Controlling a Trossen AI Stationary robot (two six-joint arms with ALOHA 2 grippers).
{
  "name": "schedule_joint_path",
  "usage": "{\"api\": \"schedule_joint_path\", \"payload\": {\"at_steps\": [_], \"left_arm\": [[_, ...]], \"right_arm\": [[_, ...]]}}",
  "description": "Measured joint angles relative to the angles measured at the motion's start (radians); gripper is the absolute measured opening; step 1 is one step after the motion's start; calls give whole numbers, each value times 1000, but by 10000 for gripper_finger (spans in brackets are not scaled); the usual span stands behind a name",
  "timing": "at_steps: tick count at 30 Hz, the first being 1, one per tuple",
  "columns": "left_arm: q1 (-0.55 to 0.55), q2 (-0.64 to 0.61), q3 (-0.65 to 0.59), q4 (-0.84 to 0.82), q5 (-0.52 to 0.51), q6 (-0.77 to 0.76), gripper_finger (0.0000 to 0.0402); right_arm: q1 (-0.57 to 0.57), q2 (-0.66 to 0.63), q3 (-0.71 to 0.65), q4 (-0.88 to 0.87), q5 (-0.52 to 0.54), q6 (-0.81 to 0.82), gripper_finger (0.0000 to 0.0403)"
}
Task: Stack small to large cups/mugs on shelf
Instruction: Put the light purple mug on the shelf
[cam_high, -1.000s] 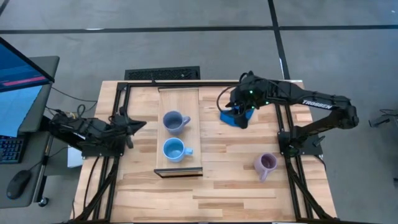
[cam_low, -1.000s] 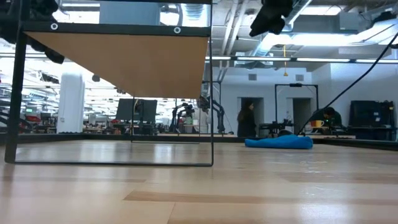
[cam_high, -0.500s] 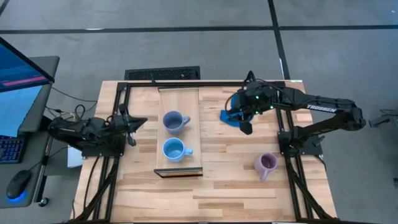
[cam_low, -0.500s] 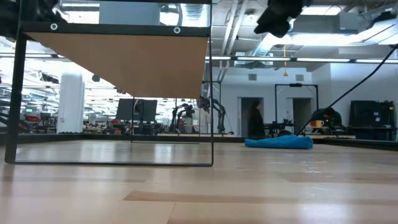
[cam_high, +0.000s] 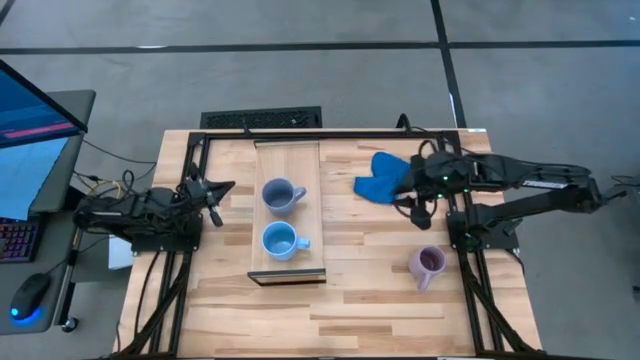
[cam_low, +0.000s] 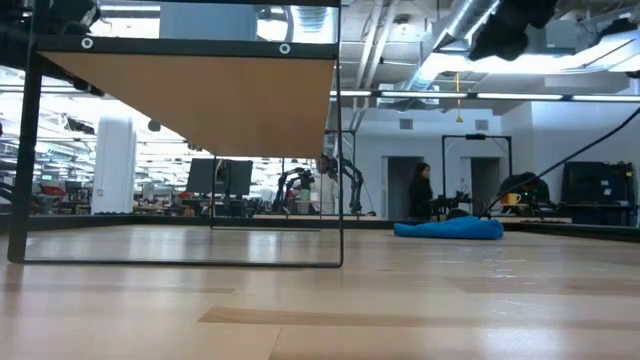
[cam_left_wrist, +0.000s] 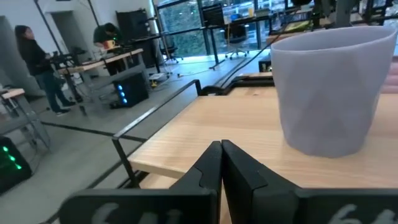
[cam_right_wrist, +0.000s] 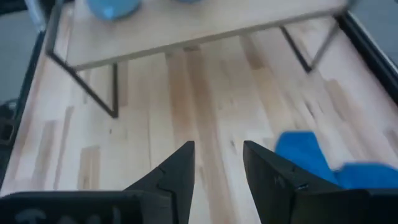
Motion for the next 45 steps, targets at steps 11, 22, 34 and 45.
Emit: {"api": "schedule_joint_path", "payload": {"at_steps": [11, 22, 34, 45], "left_arm": [[0, 0, 0, -94, 3, -112, 0], [0, 0, 0, -181, 5, -203, 0], [0, 0, 0, -180, 2, -195, 0], [0, 0, 0, -183, 3, -195, 0]], "right_arm": [[62, -18, 1, -15, 16, 116, 159], [58, 94, 1, -19, 19, 40, 158], [105, 105, 1, -365, 12, 220, 120], [236, 60, 1, -428, -87, 659, 87]]}}
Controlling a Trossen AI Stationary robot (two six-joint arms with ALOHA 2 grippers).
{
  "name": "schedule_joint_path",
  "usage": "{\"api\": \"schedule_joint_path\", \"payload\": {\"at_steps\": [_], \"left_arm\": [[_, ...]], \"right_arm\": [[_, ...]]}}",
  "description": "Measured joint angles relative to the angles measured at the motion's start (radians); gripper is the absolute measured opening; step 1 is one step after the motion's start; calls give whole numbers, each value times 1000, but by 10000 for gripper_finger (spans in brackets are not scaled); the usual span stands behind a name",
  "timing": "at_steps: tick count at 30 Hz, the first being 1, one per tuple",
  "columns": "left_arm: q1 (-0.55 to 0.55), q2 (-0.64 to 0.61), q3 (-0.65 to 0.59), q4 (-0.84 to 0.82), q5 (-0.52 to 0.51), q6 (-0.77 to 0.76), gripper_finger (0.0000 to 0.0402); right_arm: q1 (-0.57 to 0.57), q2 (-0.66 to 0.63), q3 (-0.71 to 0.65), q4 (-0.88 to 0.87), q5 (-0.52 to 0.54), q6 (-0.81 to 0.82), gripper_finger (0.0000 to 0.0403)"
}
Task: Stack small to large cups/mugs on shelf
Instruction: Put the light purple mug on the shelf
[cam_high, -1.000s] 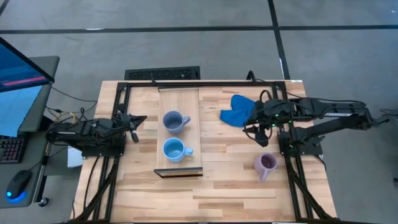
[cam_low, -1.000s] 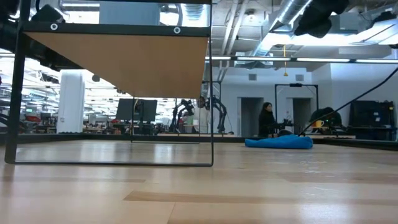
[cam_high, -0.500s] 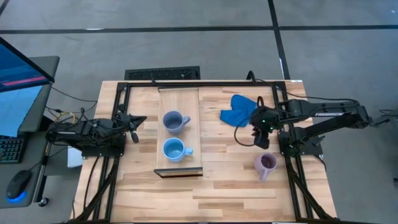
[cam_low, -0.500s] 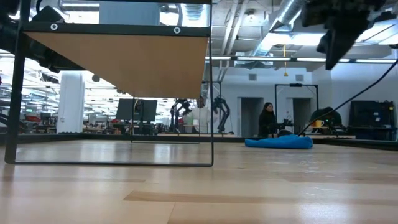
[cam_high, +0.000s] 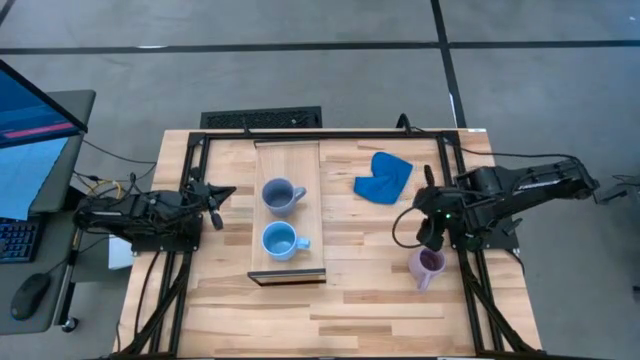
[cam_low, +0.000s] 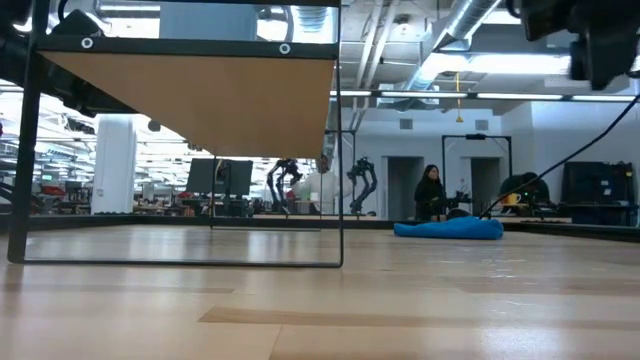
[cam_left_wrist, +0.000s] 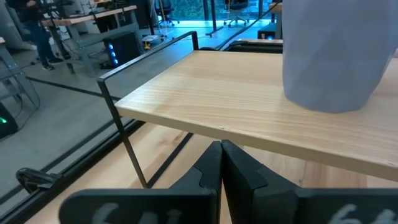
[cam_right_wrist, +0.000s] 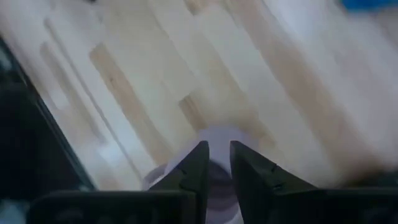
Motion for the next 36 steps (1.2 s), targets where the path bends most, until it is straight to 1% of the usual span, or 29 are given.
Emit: {"api": "schedule_joint_path", "payload": {"at_steps": [5, 7, 12, 15, 17, 22, 27, 30, 36], "left_arm": [[0, 0, 0, -1, 4, -2, 0], [0, 0, 0, -1, 6, -8, 0], [0, 0, 0, -2, 6, 1, 0], [0, 0, 0, -2, 6, 0, 0], [0, 0, 0, -2, 5, -6, 0], [0, 0, 0, -2, 5, -1, 0], [0, 0, 0, -2, 5, 0, 0], [0, 0, 0, -19, 6, 0, 0], [0, 0, 0, -56, 6, -1, 0]], "right_arm": [[47, -1, 0, -11, 1, 365, 77], [66, 2, 0, -11, 3, 465, 73], [113, 2, 0, -10, 78, 752, 65], [143, 2, 0, -10, 77, 948, 63], [161, 2, 0, -11, 83, 1044, 63], [206, 2, 0, 10, 84, 1166, 63], [236, 2, 0, 72, 92, 1157, 63], [242, 2, 0, 78, 109, 1163, 63], [241, 2, 0, 77, 107, 1202, 66]]}}
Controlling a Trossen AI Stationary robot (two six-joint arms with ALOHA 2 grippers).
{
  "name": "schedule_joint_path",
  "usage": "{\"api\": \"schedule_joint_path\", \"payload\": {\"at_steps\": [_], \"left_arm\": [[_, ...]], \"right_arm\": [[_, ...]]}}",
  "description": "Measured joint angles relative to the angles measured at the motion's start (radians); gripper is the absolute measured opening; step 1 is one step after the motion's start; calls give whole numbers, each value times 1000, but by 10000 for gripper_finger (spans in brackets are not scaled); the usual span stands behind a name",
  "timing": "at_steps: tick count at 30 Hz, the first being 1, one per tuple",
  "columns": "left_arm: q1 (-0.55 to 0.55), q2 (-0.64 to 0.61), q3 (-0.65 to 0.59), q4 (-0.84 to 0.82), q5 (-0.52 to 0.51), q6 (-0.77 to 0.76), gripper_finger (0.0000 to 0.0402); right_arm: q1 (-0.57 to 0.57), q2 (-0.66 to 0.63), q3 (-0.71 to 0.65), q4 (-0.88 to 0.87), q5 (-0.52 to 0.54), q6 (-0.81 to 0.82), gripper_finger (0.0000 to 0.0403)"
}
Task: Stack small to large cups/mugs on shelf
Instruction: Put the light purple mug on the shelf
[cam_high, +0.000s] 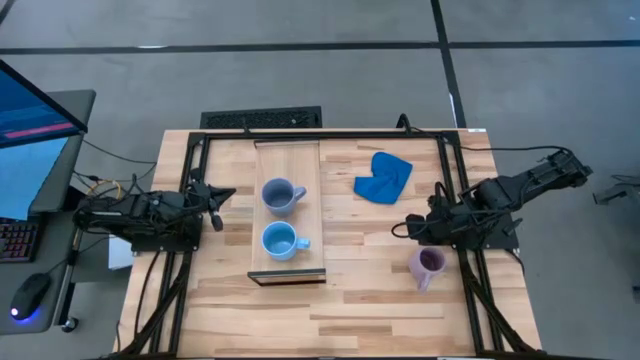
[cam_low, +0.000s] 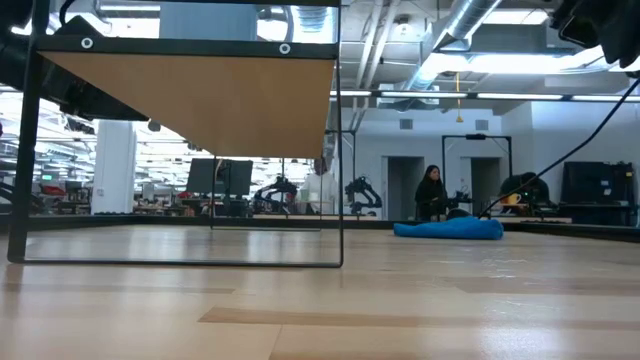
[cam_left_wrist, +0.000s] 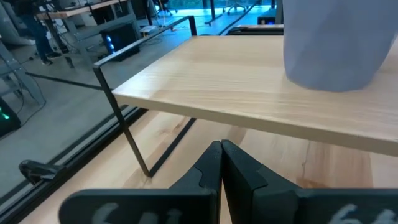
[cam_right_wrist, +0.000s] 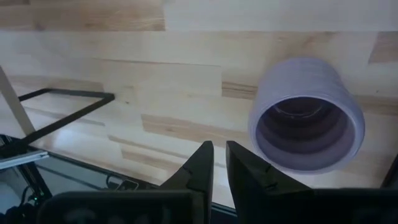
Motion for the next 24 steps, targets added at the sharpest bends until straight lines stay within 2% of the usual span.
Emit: {"api": "schedule_joint_path", "payload": {"at_steps": [6, 14, 20, 24], "left_arm": [[0, 0, 0, 2, 0, 0, 0], [0, 0, 0, 3, 0, -2, 0], [0, 0, 0, 3, 0, -2, 0], [0, 0, 0, 3, 0, -2, 0]], "right_arm": [[0, 0, 0, 0, -4, -1, 99], [0, 0, 0, 22, -20, -3, 174], [0, 0, 1, 166, 59, -208, 203], [-1, 0, 1, 193, 88, -263, 209]]}}
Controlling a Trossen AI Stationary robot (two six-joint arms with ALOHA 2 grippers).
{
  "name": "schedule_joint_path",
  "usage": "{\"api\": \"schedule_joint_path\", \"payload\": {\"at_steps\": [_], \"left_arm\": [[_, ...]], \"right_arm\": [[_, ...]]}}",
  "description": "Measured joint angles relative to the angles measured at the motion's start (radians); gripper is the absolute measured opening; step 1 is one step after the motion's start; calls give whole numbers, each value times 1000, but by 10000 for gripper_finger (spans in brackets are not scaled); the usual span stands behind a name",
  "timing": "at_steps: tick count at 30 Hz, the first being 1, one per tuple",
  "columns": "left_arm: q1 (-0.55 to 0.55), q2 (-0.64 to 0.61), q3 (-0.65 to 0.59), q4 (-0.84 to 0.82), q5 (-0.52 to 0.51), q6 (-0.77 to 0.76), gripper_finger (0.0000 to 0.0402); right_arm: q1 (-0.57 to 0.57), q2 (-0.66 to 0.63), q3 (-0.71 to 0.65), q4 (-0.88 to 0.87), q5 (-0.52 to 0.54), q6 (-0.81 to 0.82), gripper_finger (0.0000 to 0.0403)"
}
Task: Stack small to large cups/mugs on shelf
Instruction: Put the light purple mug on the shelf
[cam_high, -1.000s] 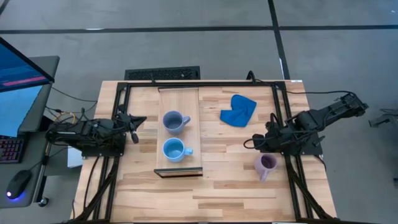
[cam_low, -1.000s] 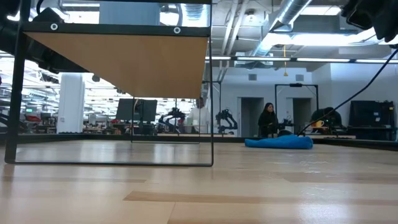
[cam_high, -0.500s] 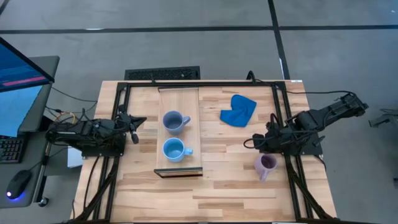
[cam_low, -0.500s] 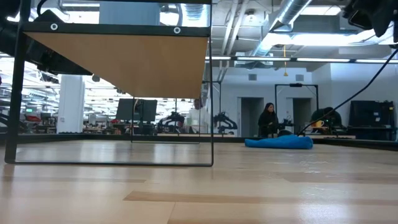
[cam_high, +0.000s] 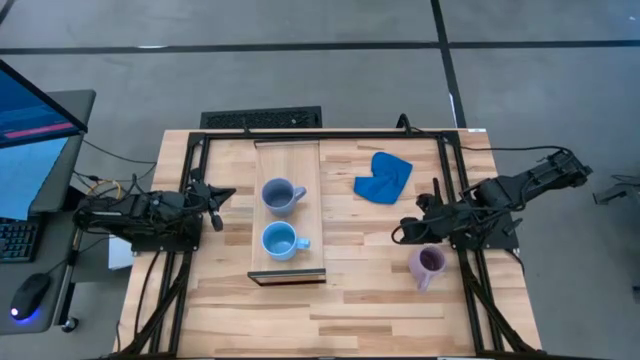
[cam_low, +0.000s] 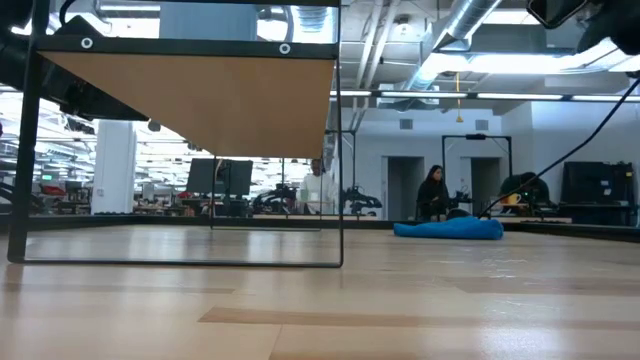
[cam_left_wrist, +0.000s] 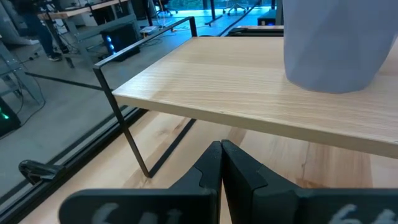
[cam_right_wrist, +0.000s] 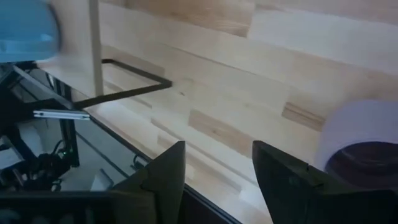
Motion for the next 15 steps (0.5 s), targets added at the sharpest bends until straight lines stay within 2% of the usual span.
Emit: {"api": "schedule_joint_path", "payload": {"at_steps": [9, 15], "left_arm": [[0, 0, 0, 0, 0, 0, 0], [0, 0, 0, 0, 0, 0, 0]], "right_arm": [[68, 69, 1, 2, 15, 70, 207], [114, 150, 0, -16, -61, 169, 207]]}}
